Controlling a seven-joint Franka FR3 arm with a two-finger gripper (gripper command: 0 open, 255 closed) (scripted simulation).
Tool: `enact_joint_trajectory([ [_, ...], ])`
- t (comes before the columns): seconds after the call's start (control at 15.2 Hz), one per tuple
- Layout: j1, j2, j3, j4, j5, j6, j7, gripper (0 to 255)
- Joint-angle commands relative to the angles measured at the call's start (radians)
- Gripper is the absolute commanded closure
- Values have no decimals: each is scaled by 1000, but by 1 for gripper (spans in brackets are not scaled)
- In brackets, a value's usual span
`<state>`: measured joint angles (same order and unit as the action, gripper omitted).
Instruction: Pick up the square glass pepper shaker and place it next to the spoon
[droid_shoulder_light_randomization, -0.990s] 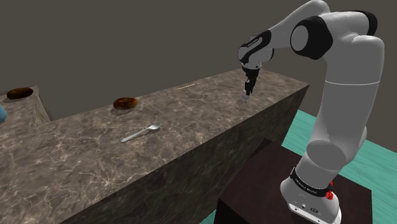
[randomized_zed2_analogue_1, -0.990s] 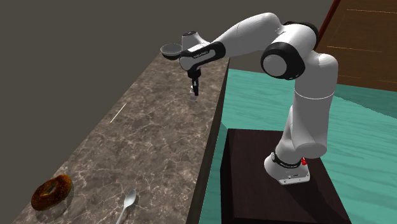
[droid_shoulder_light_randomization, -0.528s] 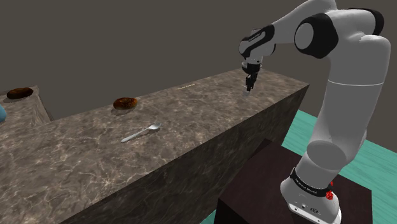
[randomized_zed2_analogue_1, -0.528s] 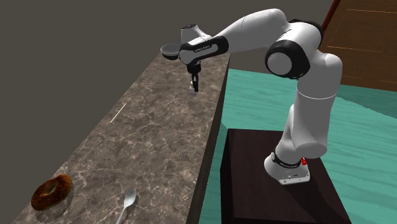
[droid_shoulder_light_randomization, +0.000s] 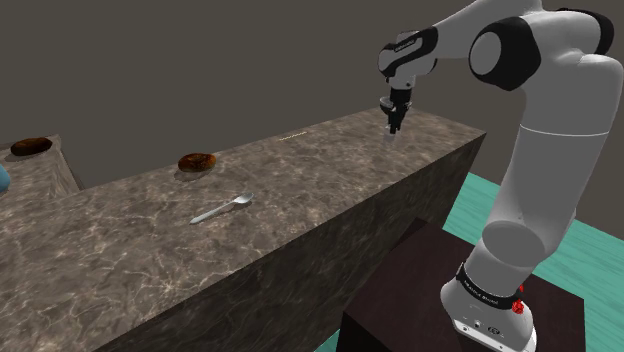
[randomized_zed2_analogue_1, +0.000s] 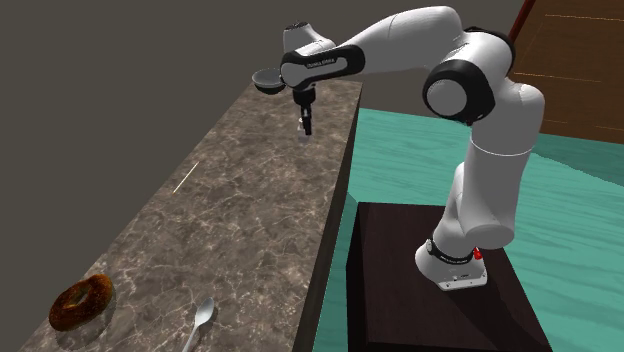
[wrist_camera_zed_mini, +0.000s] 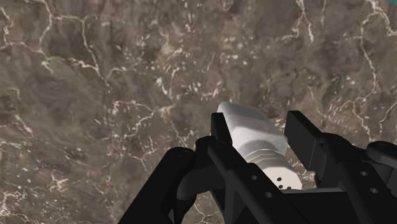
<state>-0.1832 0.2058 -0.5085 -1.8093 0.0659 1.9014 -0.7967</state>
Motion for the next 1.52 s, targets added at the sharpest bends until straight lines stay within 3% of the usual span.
enact_joint_trajectory([
  [0.0,0,-9,-2,16,-5,-24,0,255],
  [1.06,-2,-34,-8,192,-20,-222,5,255],
  [1.45,87,-81,50,143,-36,-215,152,255],
])
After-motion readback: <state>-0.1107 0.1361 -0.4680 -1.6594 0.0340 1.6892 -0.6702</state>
